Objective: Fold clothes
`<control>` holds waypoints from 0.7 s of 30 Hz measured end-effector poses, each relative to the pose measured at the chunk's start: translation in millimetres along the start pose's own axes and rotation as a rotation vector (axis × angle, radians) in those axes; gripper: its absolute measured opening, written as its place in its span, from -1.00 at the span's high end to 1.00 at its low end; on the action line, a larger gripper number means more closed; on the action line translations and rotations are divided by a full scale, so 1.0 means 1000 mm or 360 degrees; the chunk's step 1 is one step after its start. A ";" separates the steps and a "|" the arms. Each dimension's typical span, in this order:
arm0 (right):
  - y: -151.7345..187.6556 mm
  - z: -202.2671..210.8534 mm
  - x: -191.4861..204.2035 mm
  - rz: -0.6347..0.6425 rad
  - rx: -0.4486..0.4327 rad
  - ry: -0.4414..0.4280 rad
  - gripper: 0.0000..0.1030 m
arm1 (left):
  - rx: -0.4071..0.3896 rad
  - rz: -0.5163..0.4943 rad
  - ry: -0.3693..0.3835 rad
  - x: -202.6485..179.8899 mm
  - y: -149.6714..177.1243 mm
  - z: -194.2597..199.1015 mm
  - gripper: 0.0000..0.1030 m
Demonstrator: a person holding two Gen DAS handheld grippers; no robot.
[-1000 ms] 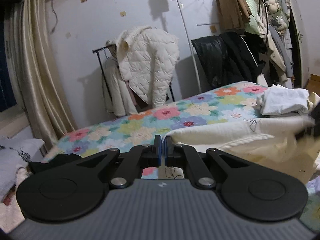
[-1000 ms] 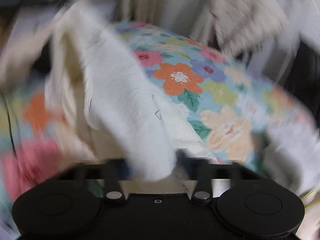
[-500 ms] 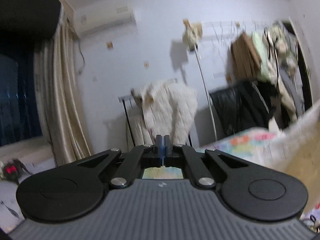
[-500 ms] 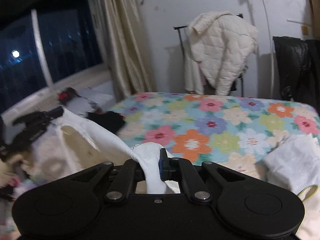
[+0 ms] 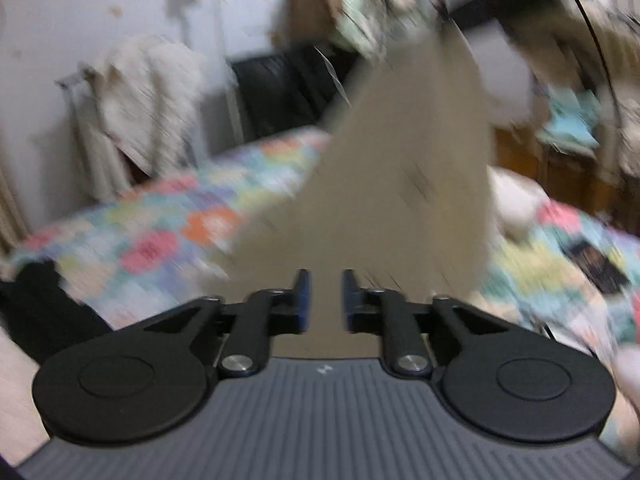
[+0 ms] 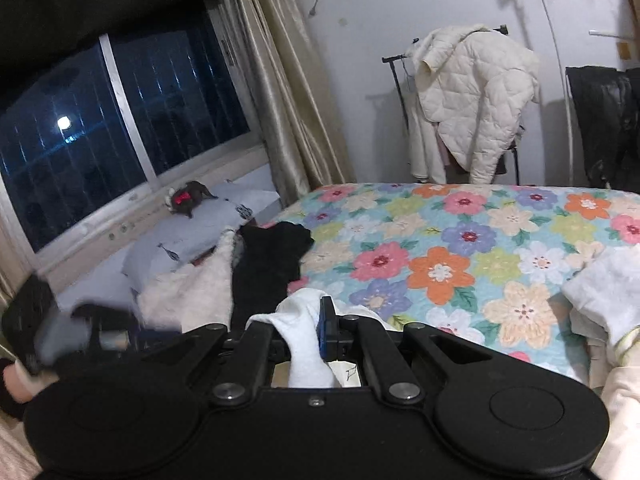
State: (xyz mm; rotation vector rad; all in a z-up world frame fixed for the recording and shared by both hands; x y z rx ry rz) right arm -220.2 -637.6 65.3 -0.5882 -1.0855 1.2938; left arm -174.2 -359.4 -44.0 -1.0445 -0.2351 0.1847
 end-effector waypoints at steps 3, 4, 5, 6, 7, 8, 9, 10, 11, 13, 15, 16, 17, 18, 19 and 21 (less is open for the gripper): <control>0.002 -0.001 0.003 0.0022 0.0010 0.0029 0.93 | 0.0068 -0.0225 0.0033 -0.031 0.036 -0.022 0.20; 0.003 -0.001 0.004 0.0030 0.0014 0.0039 0.93 | 0.0086 -0.0313 0.0012 -0.039 0.045 -0.031 0.15; 0.004 -0.002 0.005 0.0037 0.0017 0.0049 0.93 | 0.0110 -0.0374 -0.0026 -0.045 0.054 -0.040 0.11; 0.005 -0.002 0.006 0.0045 0.0021 0.0058 0.93 | 0.0122 -0.0372 -0.0044 -0.049 0.061 -0.044 0.10; 0.005 -0.002 0.007 0.0052 0.0024 0.0068 0.93 | 0.0138 -0.0337 -0.0032 -0.052 0.066 -0.051 0.08; 0.006 -0.003 0.008 0.0059 0.0028 0.0077 0.93 | 0.0158 -0.0285 -0.0015 -0.052 0.068 -0.057 0.06; 0.006 -0.003 0.008 0.0057 0.0031 0.0076 0.93 | 0.0179 -0.0232 0.0002 -0.052 0.071 -0.064 0.04; 0.005 -0.003 0.008 0.0055 0.0035 0.0076 0.93 | 0.0200 -0.0180 0.0019 -0.051 0.073 -0.070 0.01; 0.005 -0.003 0.009 0.0053 0.0038 0.0075 0.93 | 0.0234 -0.0184 0.0029 -0.055 0.077 -0.072 -0.11; 0.004 -0.003 0.009 0.0050 0.0045 0.0074 0.93 | 0.0303 -0.0197 0.0047 -0.062 0.083 -0.077 -0.28; 0.003 -0.003 0.010 0.0046 0.0051 0.0073 0.93 | 0.0336 -0.0250 -0.0082 -0.059 0.088 -0.089 -0.28; 0.002 -0.003 0.010 0.0044 0.0055 0.0073 0.93 | 0.0353 -0.0277 -0.0148 -0.058 0.090 -0.096 -0.28; 0.002 -0.003 0.010 0.0042 0.0058 0.0072 0.93 | 0.0369 -0.0303 -0.0214 -0.057 0.092 -0.101 -0.28; 0.001 -0.003 0.011 0.0041 0.0061 0.0071 0.93 | 0.0383 -0.0292 -0.0289 -0.050 0.092 -0.109 -0.10; 0.001 -0.003 0.011 0.0038 0.0064 0.0071 0.93 | 0.0379 -0.0268 -0.0329 -0.042 0.090 -0.112 0.23; 0.002 0.000 0.012 0.0026 0.0064 0.0060 0.93 | 0.0353 -0.0146 -0.0393 -0.016 0.081 -0.109 0.98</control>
Point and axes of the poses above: each gripper's, at about its wrist camera, not at the fingertips, and z roughly against the way its jaws point, x to its left, y to its underside, the point moved 9 cm from there along -z, roughly the way its jaws point, and after that the axes turned 2 degrees about -x, right-handed, at the moved point
